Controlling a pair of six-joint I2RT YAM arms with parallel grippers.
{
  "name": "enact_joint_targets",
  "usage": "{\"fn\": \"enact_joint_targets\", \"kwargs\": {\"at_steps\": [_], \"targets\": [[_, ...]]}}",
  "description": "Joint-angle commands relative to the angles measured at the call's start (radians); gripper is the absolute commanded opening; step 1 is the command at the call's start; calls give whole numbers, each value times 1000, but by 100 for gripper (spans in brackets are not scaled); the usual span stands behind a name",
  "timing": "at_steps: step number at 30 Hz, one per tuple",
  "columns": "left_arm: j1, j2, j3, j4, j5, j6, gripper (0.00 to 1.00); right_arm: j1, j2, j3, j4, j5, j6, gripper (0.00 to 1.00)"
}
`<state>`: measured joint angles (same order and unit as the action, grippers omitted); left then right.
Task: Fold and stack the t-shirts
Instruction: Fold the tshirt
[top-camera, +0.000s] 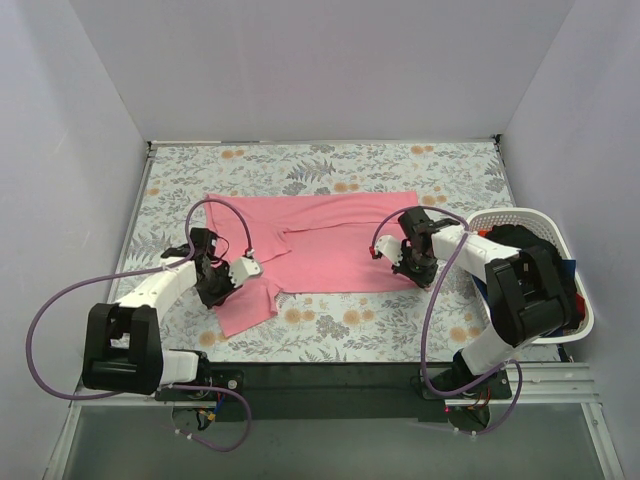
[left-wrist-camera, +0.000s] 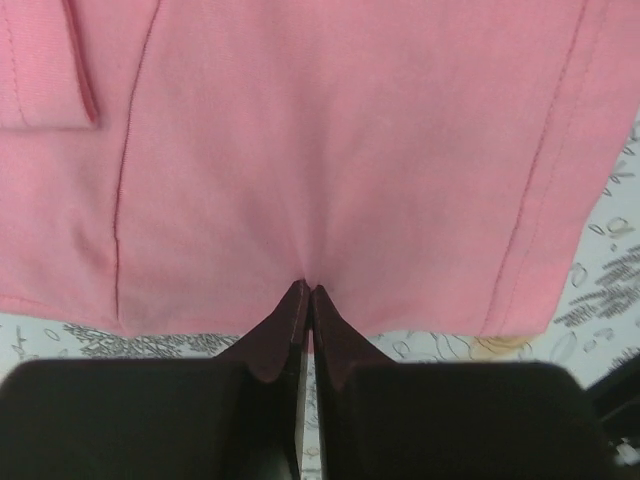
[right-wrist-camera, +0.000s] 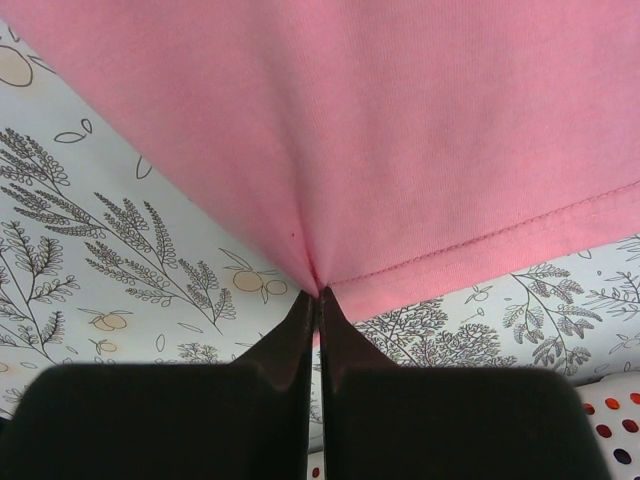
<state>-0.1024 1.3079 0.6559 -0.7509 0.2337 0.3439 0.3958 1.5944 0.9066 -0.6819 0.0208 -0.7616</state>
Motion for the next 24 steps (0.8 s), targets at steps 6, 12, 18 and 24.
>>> {"fn": "enact_joint_targets", "kwargs": {"at_steps": [6, 12, 18, 24], "targets": [[1, -71, 148, -267, 53, -40, 0, 0, -106, -48, -54, 11, -24, 1], [29, -46, 283, -350, 90, -62, 0, -21, -162, -25, -94, 11, -51, 1], [72, 43, 410, -346, 136, -75, 0, -63, -119, 75, -130, -2, -96, 1], [95, 157, 548, -338, 164, -98, 0, -100, -53, 188, -149, -13, -125, 1]]}}
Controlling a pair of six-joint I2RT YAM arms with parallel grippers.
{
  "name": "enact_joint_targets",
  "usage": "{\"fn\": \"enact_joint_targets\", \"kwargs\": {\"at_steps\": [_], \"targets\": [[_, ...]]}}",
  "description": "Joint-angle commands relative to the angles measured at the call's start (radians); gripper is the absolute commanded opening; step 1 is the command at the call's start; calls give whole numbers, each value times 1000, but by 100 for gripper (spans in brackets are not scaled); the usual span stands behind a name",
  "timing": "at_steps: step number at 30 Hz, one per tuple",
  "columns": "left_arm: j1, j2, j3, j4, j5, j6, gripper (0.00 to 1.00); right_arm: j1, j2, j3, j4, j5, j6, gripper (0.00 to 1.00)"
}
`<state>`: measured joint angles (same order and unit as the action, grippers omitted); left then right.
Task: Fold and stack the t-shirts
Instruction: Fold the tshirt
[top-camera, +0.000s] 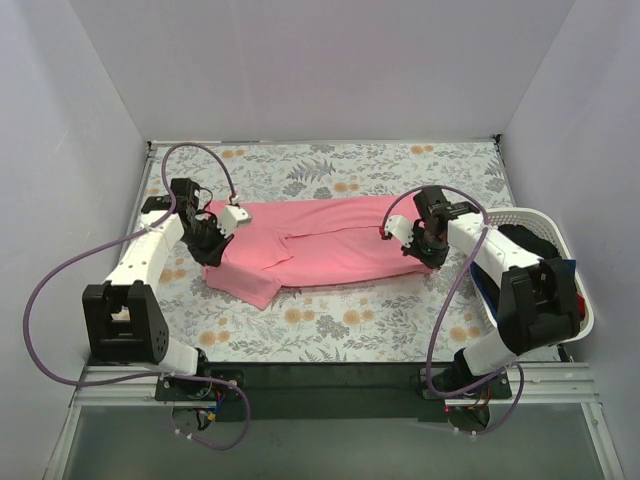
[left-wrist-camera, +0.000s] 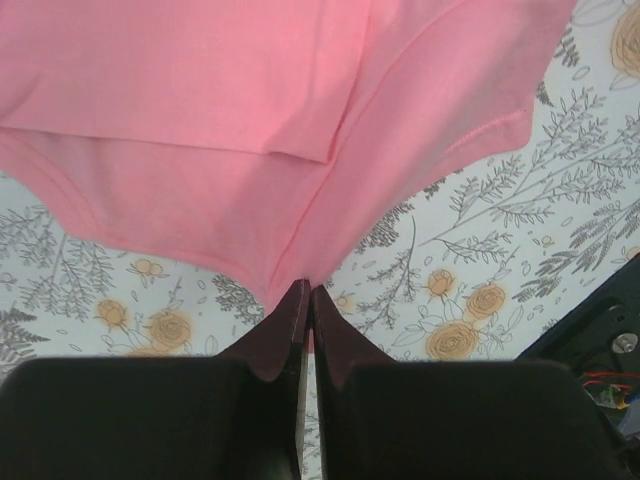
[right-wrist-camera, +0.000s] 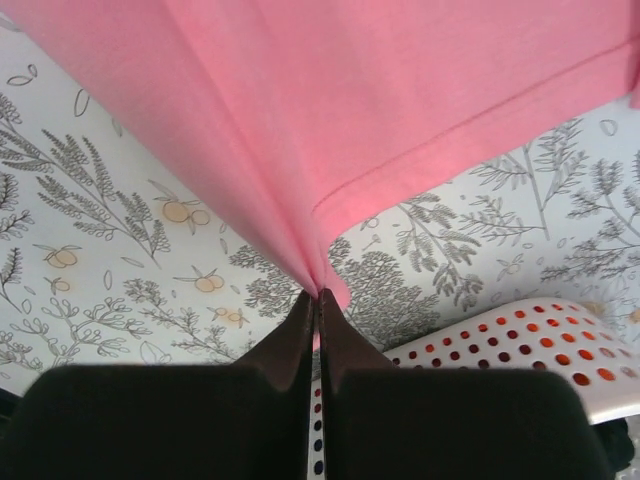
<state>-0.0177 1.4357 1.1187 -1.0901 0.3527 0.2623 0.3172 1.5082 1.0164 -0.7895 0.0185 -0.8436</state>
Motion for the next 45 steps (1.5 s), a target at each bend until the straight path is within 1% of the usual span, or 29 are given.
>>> {"fn": "enact_joint_targets", "kwargs": {"at_steps": [1, 5, 6, 11, 18, 24, 32, 45], "targets": [[16, 44, 104, 2, 52, -21, 0, -26, 44, 92, -47, -38, -52, 1], [16, 127, 190, 15, 66, -40, 0, -46, 99, 172, -60, -45, -78, 1], [45, 165, 211, 13, 69, -44, 0, -55, 125, 188, -63, -48, -81, 1], [56, 250, 314, 13, 75, -54, 0, -73, 202, 301, -86, -51, -107, 1], [65, 344, 383, 62, 68, -80, 0, -87, 325, 419, -99, -35, -137, 1], [67, 400, 412, 98, 65, -98, 0, -92, 403, 505, -102, -28, -146, 1], [70, 443, 426, 128, 55, -112, 0, -96, 469, 571, -103, -25, -155, 1], [79, 497, 425, 170, 25, -117, 0, -96, 541, 608, -102, -23, -157, 1]]}}
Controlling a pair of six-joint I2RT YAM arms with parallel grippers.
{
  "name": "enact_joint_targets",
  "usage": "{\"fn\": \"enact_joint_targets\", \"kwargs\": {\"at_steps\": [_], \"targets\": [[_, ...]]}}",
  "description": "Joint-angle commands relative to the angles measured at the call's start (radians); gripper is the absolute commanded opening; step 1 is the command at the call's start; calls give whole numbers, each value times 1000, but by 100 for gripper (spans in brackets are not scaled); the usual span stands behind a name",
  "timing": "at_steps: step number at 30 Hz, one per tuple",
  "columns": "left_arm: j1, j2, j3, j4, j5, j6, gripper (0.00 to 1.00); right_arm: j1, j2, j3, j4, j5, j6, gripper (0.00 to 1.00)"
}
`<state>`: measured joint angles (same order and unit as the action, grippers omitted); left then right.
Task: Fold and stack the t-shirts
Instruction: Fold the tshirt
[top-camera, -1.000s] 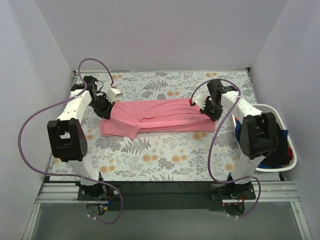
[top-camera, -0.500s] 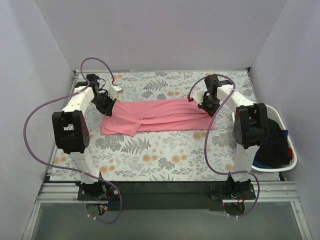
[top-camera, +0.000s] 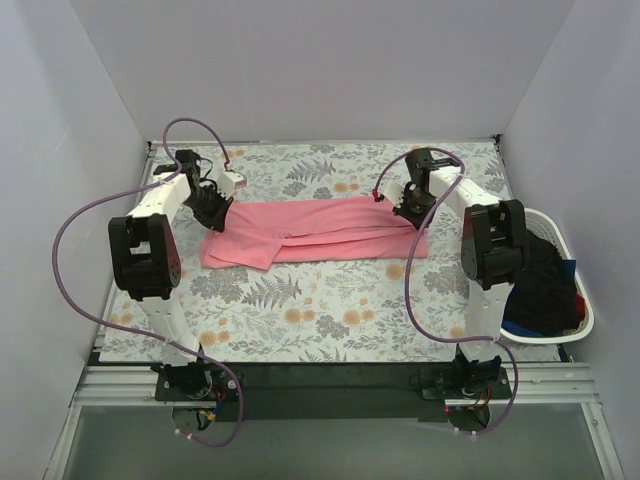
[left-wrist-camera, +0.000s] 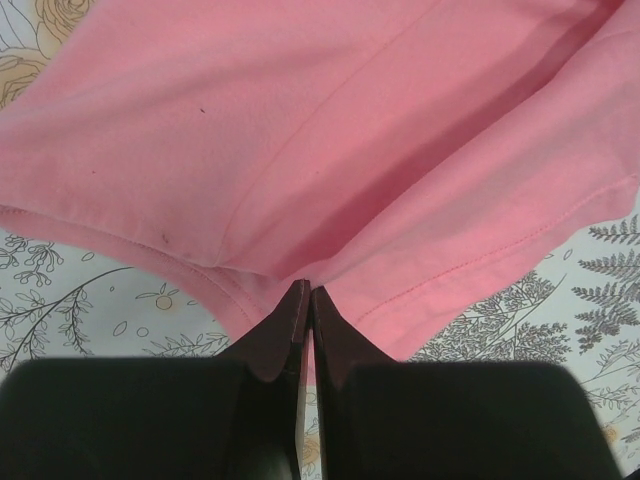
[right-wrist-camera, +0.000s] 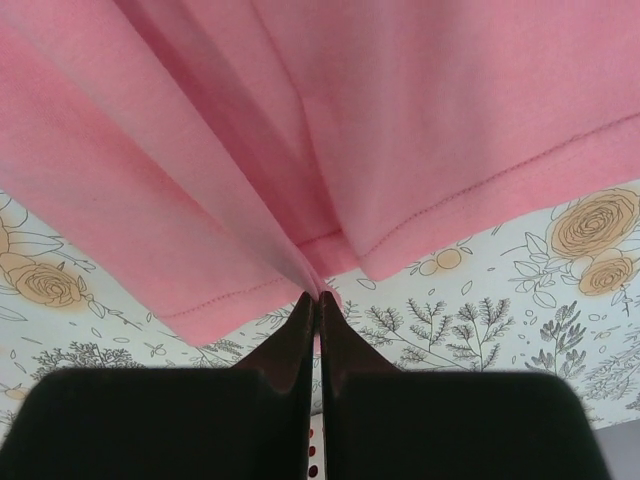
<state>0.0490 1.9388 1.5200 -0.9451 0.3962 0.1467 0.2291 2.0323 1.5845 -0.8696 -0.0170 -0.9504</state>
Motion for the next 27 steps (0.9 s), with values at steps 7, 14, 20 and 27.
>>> {"fn": "enact_joint_targets", "kwargs": {"at_steps": [7, 14, 20, 27], "targets": [[17, 14, 31, 46, -16, -7, 0, -7, 40, 48, -20, 12, -41, 1], [5, 14, 84, 6, -2, -7, 0, -8, 37, 46, -22, 12, -44, 1], [-1, 34, 100, 6, -11, 2, 0, -8, 22, 39, -22, 12, -42, 1], [-9, 60, 111, 11, -26, 7, 0, -10, 25, 38, -22, 12, -37, 1]]}}
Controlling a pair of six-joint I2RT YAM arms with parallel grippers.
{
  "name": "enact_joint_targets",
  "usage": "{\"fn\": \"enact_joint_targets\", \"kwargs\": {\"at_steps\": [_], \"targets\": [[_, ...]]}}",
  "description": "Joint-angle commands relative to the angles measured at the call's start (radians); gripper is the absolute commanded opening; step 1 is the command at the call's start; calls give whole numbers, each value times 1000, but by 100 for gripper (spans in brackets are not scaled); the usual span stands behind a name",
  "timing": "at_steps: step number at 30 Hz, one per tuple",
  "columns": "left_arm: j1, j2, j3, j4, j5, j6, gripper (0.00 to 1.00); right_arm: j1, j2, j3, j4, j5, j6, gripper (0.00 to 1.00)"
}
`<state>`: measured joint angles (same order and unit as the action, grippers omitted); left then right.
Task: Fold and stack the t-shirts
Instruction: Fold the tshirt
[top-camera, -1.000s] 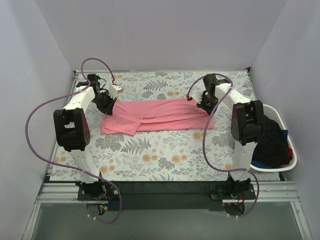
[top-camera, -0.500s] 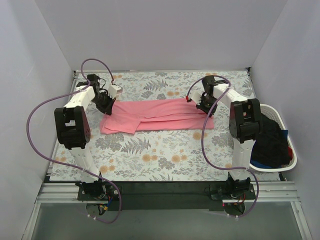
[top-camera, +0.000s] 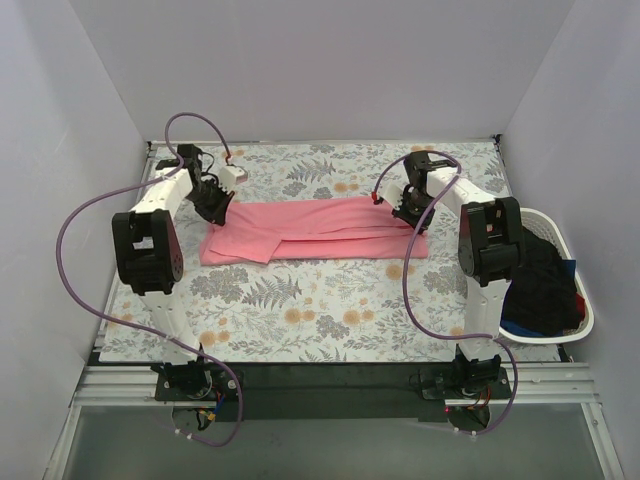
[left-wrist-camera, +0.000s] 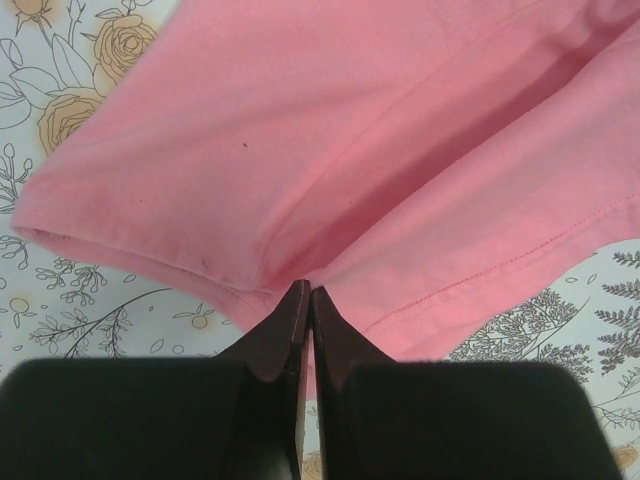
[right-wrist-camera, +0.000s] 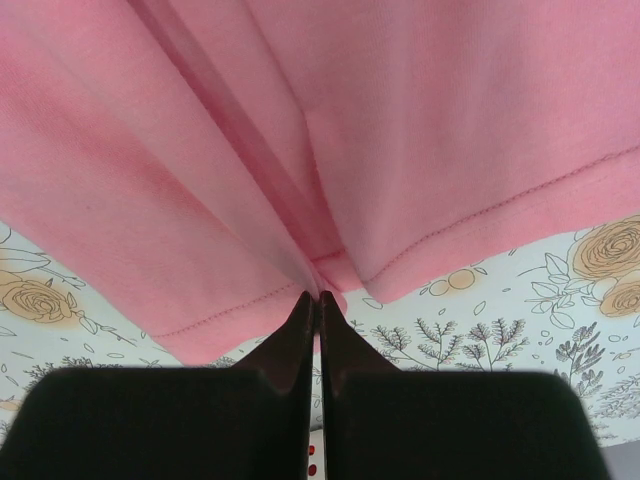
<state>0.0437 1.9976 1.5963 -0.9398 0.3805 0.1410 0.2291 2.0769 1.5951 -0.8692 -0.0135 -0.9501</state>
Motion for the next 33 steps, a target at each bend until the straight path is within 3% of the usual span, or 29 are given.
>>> {"fn": "enact_joint_targets", "kwargs": {"at_steps": [1, 2, 4, 6, 9, 14, 21, 33], "targets": [[-4, 4, 36, 7, -17, 12, 0, -8, -18, 29, -22, 9, -32, 1], [-5, 9, 34, 13, -26, 12, 0, -8, -14, 32, -22, 9, -27, 1], [-4, 15, 28, 22, -52, -9, 1, -8, -12, 46, -24, 9, -15, 20], [7, 6, 37, 7, -39, -41, 23, -17, -17, 63, -30, 9, 26, 39], [36, -22, 50, -17, 14, -89, 38, -42, -50, 97, -71, -46, 97, 52], [100, -98, 24, -88, 102, -167, 55, -108, -110, 98, -164, -155, 243, 52], [166, -169, -123, -90, 169, -253, 56, -188, -115, 14, -203, -321, 393, 51], [168, -186, -288, 39, 112, -334, 54, -194, -35, -76, -90, -344, 530, 50]]}}
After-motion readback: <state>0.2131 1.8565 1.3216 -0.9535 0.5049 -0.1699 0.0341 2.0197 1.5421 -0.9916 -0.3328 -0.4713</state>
